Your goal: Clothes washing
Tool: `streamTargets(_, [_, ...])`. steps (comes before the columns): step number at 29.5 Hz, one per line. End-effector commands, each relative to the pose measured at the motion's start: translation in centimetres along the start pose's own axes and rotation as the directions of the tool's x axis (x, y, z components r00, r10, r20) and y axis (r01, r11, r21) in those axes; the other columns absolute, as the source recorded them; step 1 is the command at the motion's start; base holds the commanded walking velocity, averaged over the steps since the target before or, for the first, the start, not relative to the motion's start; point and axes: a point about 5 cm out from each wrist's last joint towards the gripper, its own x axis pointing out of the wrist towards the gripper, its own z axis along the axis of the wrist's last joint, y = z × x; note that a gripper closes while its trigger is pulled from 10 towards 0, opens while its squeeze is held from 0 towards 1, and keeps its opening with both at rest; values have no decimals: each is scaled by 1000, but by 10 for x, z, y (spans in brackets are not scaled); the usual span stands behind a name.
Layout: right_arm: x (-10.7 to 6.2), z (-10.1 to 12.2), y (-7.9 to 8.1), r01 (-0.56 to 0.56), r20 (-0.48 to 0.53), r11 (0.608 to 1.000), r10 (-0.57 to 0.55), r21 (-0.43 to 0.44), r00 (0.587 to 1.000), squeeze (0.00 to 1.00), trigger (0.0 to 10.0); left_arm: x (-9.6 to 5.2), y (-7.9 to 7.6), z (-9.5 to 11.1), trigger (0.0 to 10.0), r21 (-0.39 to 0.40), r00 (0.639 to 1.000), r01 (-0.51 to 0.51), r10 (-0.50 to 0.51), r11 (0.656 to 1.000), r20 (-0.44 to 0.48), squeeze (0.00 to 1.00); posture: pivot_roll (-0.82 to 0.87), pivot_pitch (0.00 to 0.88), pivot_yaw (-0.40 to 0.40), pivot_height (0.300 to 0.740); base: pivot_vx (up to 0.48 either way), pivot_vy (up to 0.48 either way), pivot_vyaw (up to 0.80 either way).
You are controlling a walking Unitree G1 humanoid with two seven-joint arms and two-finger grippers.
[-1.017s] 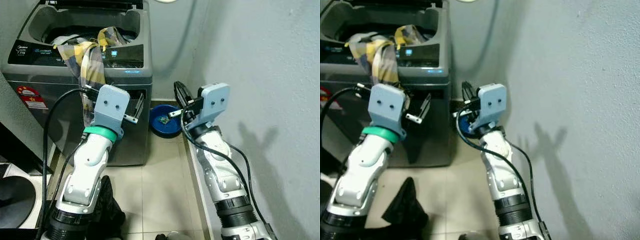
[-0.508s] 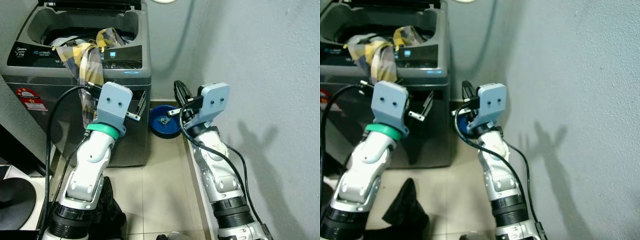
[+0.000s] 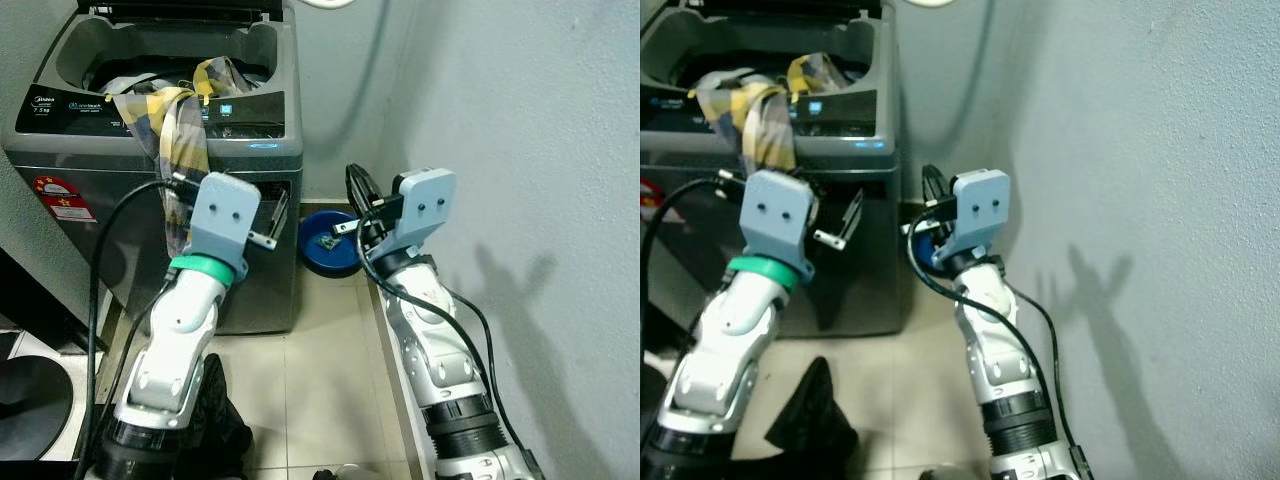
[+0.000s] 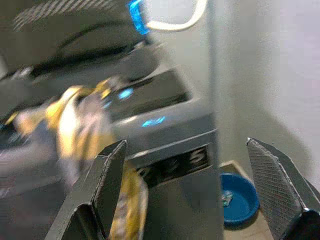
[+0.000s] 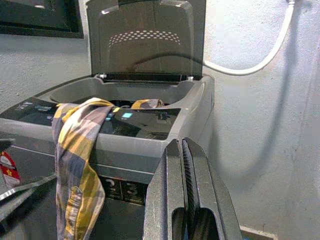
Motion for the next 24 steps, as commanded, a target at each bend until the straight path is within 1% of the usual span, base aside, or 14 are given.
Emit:
streamTargets(1, [-2,-6,3,-3,-23,1000,3,5,1000,0,10000,-2,4,-5,10000,-24,999,-34,33,999,-34,0,43,0,14,728,0,0,0])
streamTargets(3, [-3,-6,4,-4,-22,1000,4,7,1000,0,10000,-1,14,-10,10000,-39,994,-90,88,995,-62,0,35,0,15,728,0,0,0])
streamTargets(6, [-3,-6,4,-4,-22,1000,4,7,1000,0,10000,-1,14,-10,10000,-39,994,-90,88,995,-62,0,35,0,15,728,0,0,0])
streamTargets(7, [-3,-5,5,-4,-20,1000,4,9,1000,0,10000,3,22,-11,10000,-51,988,-137,133,989,-76,0,37,0,13,728,0,0,0])
streamTargets(8, [-3,-5,5,-4,-20,1000,4,9,1000,0,10000,3,22,-11,10000,-51,988,-137,133,989,-76,0,37,0,13,728,0,0,0])
streamTargets(10, [-1,-5,3,-5,-20,1000,5,4,1000,0,10000,23,46,-13,10000,-38,975,-190,184,981,-122,0,43,0,3,728,0,0,0])
streamTargets(11, [-1,-5,3,-5,-20,1000,5,4,1000,0,10000,23,46,-13,10000,-38,975,-190,184,981,-122,0,43,0,3,728,0,0,0])
streamTargets(13, [3,-2,1,-8,-9,1000,8,0,1000,0,10000,36,53,-5,10000,35,981,-166,169,986,-91,0,49,0,6,728,0,0,0])
streamTargets(16, [4,-2,1,-11,-5,1000,11,-1,1000,0,10000,37,48,0,10000,80,987,-146,151,986,-57,0,46,0,10,728,0,0,0])
streamTargets(19, [3,-3,1,1,-9,1000,-1,4,1000,0,10000,28,36,-7,10000,88,990,-113,120,990,-76,0,43,0,6,728,0,0,0])
streamTargets(21, [3,-3,1,1,-9,1000,-1,4,1000,0,10000,28,36,-7,10000,88,990,-113,120,990,-76,0,43,0,6,728,0,0,0])
streamTargets(22, [2,-3,2,2,-9,1000,-2,8,1000,0,10000,21,29,-9,10000,86,992,-87,93,993,-79,0,50,0,6,728,0,0,0])
streamTargets(23, [2,-3,2,2,-9,1000,-2,8,1000,0,10000,21,29,-9,10000,86,992,-87,93,993,-79,0,50,0,6,728,0,0,0])
streamTargets(24, [0,-5,4,-5,-17,1000,5,8,1000,0,10000,13,20,-10,10000,84,996,-46,52,995,-68,0,50,0,3,728,0,0,0])
